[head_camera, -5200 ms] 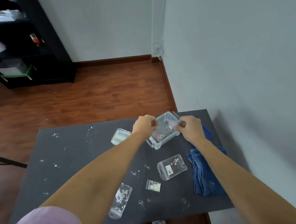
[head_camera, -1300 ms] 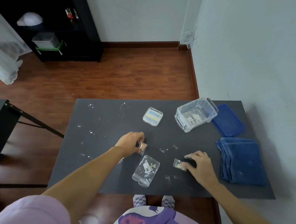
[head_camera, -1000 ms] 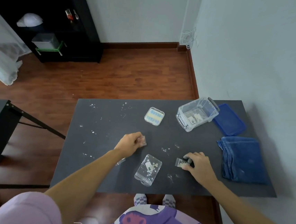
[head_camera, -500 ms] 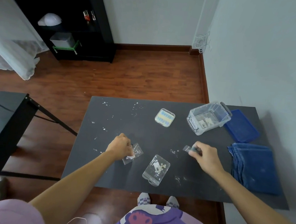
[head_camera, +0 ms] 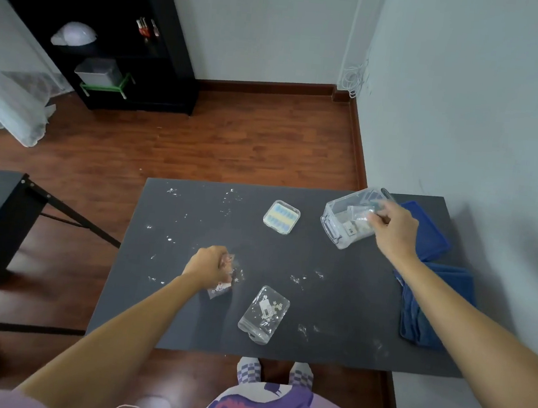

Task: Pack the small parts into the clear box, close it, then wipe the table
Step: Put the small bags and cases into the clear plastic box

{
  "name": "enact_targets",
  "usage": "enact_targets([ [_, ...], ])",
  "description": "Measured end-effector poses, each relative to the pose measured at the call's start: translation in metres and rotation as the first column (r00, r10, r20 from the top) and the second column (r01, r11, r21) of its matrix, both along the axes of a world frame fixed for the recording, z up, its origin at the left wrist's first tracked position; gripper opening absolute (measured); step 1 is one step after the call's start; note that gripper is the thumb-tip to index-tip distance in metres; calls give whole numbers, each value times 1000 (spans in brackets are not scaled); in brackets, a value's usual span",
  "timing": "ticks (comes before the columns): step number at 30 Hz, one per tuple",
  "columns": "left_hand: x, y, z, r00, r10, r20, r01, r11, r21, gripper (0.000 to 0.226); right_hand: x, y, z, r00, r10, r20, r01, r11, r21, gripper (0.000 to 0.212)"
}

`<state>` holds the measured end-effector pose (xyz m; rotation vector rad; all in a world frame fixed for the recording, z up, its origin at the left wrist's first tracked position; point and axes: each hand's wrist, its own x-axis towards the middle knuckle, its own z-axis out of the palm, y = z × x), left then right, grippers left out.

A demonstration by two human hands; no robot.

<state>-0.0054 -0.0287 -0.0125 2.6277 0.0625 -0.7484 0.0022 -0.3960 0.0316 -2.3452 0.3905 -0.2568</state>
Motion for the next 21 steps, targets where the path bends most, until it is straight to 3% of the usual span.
enact_targets([
  [6,33,-36,21,999,43,25,-34,958,-285,28,24,-36,-4,995,-90,-50,91,995,36,10],
  [11,56,-95,40,1000,1,4,2,842,-539,21,39,-51,-20,966,-107,-234,86,991,-99,15],
  [13,67,-125,46,999,30,-13,-31,799,-600,13,40,-53,-22,965,-82,-247,74,996,-42,11],
  [18,89,-201,42,986,164,-3,-126,746,-653,13,27,-63,-22,976,-80,-200,102,990,101,15],
  [21,92,-230,38,978,206,37,-142,784,-604,16,17,-66,-26,969,-140,-202,171,974,146,25],
])
